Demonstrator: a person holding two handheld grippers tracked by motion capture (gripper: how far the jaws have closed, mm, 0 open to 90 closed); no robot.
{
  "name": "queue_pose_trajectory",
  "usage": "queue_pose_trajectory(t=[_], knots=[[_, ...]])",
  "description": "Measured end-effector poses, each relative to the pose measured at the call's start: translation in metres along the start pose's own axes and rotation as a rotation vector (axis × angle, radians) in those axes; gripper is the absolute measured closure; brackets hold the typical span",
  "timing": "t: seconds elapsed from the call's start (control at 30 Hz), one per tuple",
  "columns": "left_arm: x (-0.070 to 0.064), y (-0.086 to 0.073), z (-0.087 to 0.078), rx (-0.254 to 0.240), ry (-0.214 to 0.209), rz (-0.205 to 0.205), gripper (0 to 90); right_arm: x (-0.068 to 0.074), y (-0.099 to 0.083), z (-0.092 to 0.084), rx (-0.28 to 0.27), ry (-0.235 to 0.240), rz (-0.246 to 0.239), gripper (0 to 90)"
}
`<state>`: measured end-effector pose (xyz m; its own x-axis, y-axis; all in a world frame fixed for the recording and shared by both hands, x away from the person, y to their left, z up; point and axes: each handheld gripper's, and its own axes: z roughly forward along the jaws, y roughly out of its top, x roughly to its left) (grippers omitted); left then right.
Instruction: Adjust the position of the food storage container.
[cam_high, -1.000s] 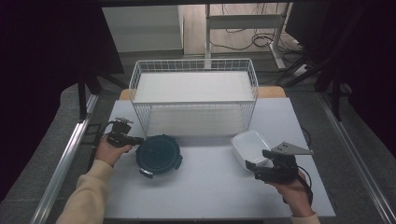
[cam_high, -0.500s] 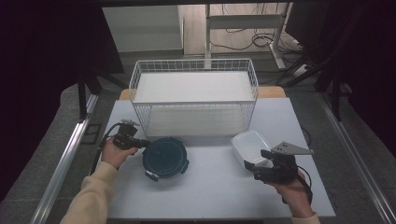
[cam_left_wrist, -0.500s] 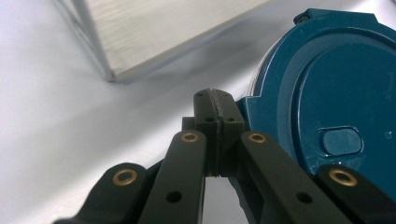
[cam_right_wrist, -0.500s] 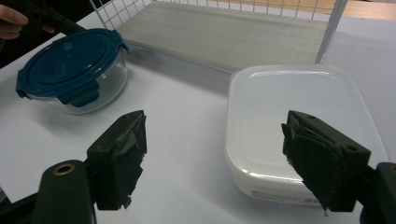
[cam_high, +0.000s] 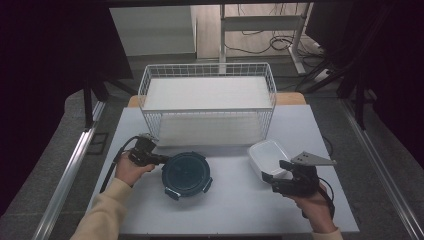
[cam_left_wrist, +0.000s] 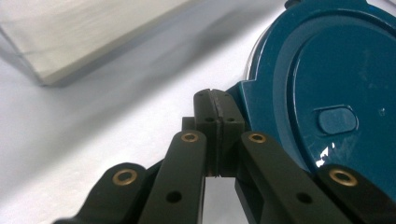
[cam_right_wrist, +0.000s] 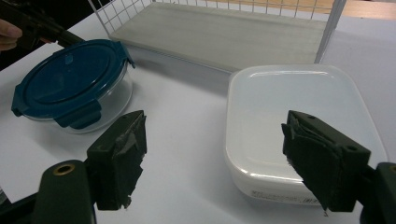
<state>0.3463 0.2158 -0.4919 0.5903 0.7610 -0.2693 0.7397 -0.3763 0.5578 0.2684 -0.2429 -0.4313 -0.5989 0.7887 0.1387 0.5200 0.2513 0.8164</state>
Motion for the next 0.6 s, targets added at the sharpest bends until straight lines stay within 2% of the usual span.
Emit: queue_pose_trajectory(t=[0.47, 0.6], knots=[[-0.023, -0.004, 0.004, 0.01, -0.025, 0.046, 90.0, 0.001, 0.0, 0.0, 0.006, 0.0, -0.002, 21.5], [-0.029, -0.006, 0.005, 0.009, -0.018, 0.056, 90.0, 0.001, 0.0, 0.0, 0.004, 0.002, -0.004, 21.5]])
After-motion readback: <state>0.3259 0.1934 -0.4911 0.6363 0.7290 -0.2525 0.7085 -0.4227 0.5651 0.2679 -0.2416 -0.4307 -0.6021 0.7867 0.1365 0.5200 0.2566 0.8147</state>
